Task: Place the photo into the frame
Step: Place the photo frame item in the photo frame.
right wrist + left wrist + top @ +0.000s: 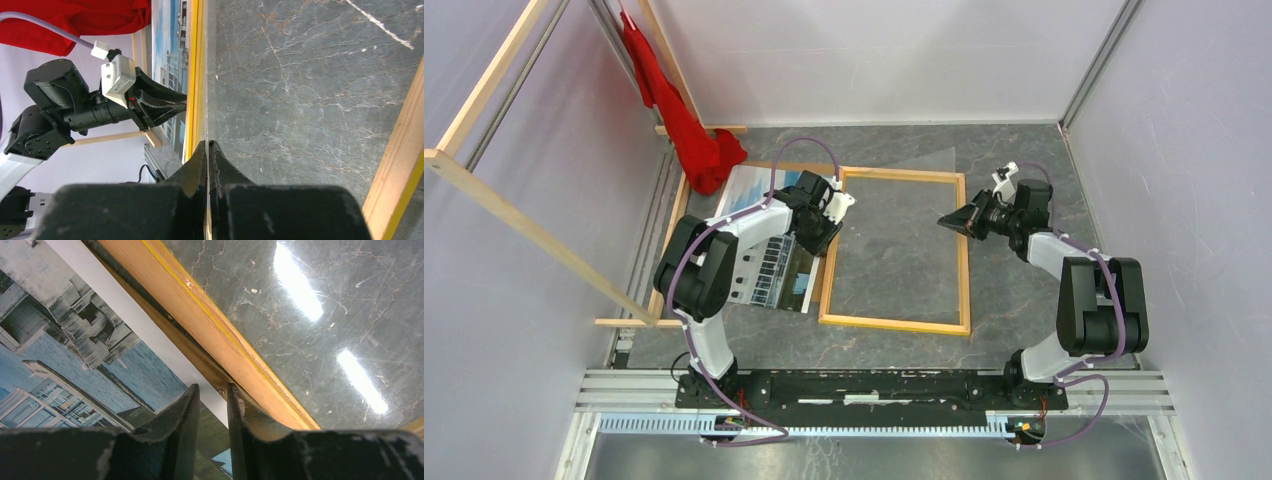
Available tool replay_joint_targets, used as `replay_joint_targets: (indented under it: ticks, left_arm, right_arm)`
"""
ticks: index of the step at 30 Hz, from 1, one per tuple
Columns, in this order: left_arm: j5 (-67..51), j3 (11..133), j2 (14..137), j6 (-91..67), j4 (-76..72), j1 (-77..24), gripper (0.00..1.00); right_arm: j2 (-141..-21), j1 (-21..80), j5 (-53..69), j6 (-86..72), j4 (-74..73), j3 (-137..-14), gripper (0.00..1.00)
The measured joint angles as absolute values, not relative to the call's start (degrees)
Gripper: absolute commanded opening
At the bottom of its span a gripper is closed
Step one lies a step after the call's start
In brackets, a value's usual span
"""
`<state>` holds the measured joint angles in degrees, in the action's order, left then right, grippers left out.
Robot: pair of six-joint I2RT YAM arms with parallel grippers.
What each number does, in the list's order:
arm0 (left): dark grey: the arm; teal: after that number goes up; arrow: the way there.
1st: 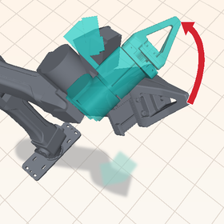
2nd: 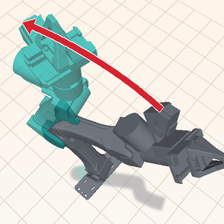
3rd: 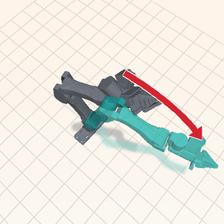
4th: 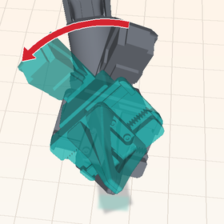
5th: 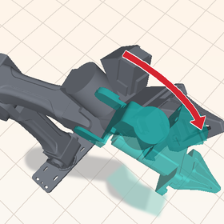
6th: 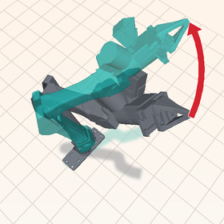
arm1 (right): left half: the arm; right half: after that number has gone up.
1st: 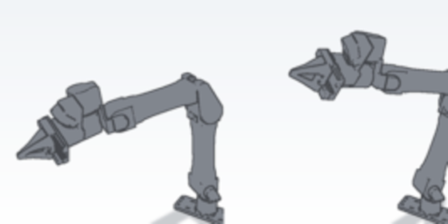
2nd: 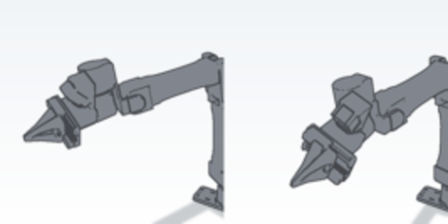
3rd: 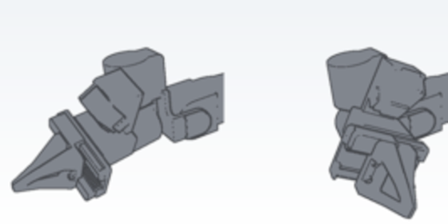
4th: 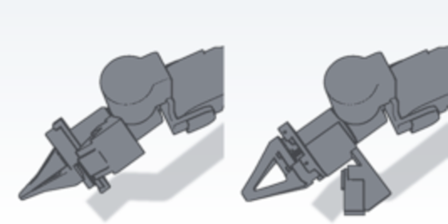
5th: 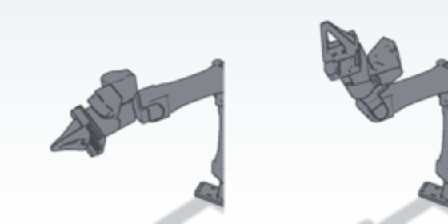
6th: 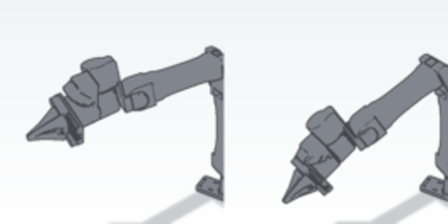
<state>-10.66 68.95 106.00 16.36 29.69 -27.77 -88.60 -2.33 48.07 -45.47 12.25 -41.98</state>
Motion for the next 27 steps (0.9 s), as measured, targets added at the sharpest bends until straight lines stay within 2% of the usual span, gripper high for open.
replay_joint_targets:
  ticks: [21, 27]
  left_arm:
    - [-10.6, 69.0, 106.0, 16.4, 29.9, -27.8, 0.32]
    - [-10.6, 69.0, 106.0, 16.4, 29.9, -27.8, 0.32]
  right_arm:
    - [-87.1, -1.3, 48.8, -51.3, 15.3, -42.0, 0.00]
    - [-87.6, -1.1, 47.0, -46.7, 9.6, -44.2, 0.22]
